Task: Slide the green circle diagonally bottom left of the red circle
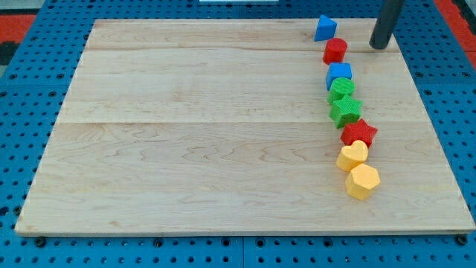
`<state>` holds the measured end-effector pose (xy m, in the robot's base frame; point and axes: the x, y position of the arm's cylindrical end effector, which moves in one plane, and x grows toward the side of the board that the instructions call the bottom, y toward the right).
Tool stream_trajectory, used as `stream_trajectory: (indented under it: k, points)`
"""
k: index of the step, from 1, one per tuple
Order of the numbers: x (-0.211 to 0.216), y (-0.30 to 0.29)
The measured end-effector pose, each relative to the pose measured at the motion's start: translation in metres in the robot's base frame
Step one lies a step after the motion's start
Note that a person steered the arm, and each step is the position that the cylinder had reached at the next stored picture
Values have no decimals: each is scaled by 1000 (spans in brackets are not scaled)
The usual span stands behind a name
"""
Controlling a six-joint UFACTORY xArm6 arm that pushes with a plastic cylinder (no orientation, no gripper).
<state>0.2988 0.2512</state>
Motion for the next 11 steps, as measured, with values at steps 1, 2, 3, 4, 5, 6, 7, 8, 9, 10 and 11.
stream_trajectory:
  k: [1,2,3,4,5,6,7,8,9,10,11]
  points:
    - [14,-55]
    - [2,-79]
    - [2,-76]
    - [58,-42]
    - [102,-89]
    - [89,-136]
    - [86,-114]
    - [87,-83]
    - [47,-90]
    - [74,-53]
    - [127,8]
